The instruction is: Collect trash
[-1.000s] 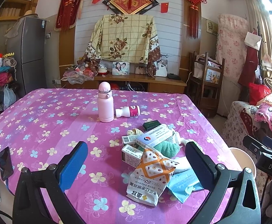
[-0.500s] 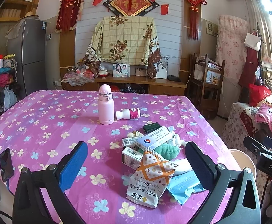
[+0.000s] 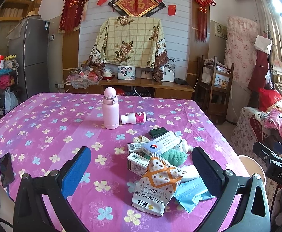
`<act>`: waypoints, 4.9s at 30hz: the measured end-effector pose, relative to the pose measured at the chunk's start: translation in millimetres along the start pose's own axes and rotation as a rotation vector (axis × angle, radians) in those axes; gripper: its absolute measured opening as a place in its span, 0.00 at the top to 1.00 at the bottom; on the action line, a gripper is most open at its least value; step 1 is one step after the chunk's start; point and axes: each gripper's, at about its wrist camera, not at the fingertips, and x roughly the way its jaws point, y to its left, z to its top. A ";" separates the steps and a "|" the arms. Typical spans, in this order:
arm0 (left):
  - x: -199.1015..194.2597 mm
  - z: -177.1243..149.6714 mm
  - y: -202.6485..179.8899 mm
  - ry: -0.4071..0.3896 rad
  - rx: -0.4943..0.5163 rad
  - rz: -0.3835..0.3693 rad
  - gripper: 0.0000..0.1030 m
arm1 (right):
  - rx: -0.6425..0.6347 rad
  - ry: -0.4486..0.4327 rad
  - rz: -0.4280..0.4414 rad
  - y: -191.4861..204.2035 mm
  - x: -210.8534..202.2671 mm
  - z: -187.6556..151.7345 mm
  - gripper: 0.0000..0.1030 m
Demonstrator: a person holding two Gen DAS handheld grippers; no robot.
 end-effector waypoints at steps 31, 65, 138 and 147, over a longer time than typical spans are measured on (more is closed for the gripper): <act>14.8 -18.0 8.4 0.054 -0.003 -0.001 0.00 | -0.060 0.076 -0.010 2.4 13.9 -12.6 0.00; 56.8 -64.2 14.6 0.264 0.102 -0.096 0.00 | -0.118 0.373 0.112 1.1 85.4 -76.2 0.00; 144.4 -53.1 -303.0 0.578 0.246 -0.695 0.83 | 0.291 0.346 -0.261 -298.4 82.2 -88.2 0.67; 164.3 -61.8 -354.3 0.602 0.232 -0.707 0.69 | 0.332 0.390 -0.358 -332.5 101.1 -103.2 0.65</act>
